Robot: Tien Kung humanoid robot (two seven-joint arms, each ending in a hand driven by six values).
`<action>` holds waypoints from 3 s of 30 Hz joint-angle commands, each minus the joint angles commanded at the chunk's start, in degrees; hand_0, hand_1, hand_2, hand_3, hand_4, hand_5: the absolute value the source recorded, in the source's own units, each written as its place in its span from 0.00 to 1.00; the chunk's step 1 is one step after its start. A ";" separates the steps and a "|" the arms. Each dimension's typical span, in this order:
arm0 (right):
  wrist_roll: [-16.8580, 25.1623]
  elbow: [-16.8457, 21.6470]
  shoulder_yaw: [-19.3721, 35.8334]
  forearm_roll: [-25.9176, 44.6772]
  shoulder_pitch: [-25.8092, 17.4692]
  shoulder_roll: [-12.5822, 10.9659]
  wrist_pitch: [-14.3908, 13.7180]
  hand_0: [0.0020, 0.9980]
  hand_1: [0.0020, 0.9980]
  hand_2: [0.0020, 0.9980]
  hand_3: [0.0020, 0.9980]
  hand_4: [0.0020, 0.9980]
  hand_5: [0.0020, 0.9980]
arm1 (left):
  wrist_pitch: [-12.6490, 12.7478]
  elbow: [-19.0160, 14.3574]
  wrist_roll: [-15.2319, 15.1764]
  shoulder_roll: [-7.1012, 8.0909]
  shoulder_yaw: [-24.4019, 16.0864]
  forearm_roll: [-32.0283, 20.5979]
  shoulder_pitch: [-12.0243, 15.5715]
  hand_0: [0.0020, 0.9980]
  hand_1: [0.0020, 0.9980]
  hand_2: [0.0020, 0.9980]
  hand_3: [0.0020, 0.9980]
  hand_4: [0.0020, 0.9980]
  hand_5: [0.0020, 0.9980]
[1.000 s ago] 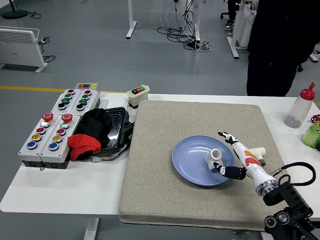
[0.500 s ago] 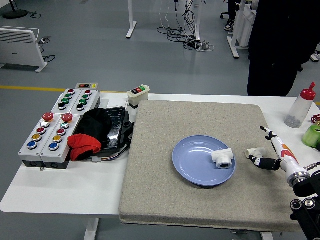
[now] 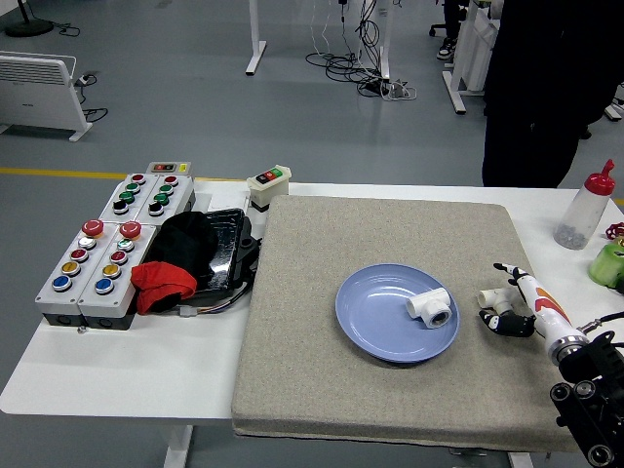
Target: Pick pipe place plate twice
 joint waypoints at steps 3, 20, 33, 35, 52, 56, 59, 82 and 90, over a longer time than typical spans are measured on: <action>0.12 -1.39 -0.96 -1.30 0.60 -0.29 -0.31 0.63 0.66 0.64 0.70 0.59 0.13 | -0.01 -0.03 -0.06 -0.03 0.09 -0.14 -0.09 0.69 0.65 0.68 0.61 0.25 1.00; 0.73 -0.31 -1.27 1.29 -0.61 -1.43 -2.90 0.37 0.49 0.52 0.56 0.44 0.12 | -0.09 -0.09 -0.16 -0.16 0.28 -0.30 -0.18 0.69 0.65 0.68 0.61 0.25 1.00; -0.51 14.17 -7.12 3.31 -1.91 -3.22 -3.67 0.35 0.46 0.51 0.55 0.36 0.14 | -0.16 -0.09 -0.22 -0.10 0.38 -0.42 -0.13 0.69 0.65 0.68 0.61 0.25 1.00; -0.90 16.80 -9.16 3.47 -1.89 -3.26 -3.61 0.35 0.46 0.51 0.55 0.36 0.14 | -0.16 -0.09 -0.24 -0.10 0.42 -0.49 -0.13 0.69 0.65 0.68 0.61 0.25 1.00; -3.94 19.78 -25.58 5.68 2.56 0.14 2.10 0.57 0.63 0.61 0.67 0.58 0.25 | -0.16 -0.12 -0.32 0.04 0.57 -0.70 -0.23 0.69 0.65 0.68 0.61 0.25 1.00; -5.21 18.15 -27.09 3.87 3.26 0.89 4.67 0.57 0.63 0.61 0.67 0.58 0.25 | -0.18 -0.12 -0.34 0.03 0.55 -0.73 -0.19 0.69 0.65 0.68 0.61 0.25 1.00; -5.15 17.26 -27.78 2.63 3.58 1.27 5.83 0.92 0.89 0.99 0.94 0.77 0.37 | -0.19 -0.12 -0.37 0.03 0.59 -0.82 -0.19 0.69 0.65 0.68 0.61 0.25 1.00; 0.30 23.15 -11.61 9.21 -0.52 0.03 -2.19 0.98 0.91 1.00 1.00 0.80 0.33 | -0.10 -0.03 0.02 0.03 0.02 0.00 0.22 0.69 0.65 0.68 0.61 0.25 1.00; 0.27 25.00 3.57 26.73 -4.68 -0.57 -1.65 0.90 0.85 0.95 0.91 0.70 0.33 | -0.01 0.02 0.28 0.09 -0.46 0.71 0.37 0.69 0.65 0.68 0.61 0.25 1.00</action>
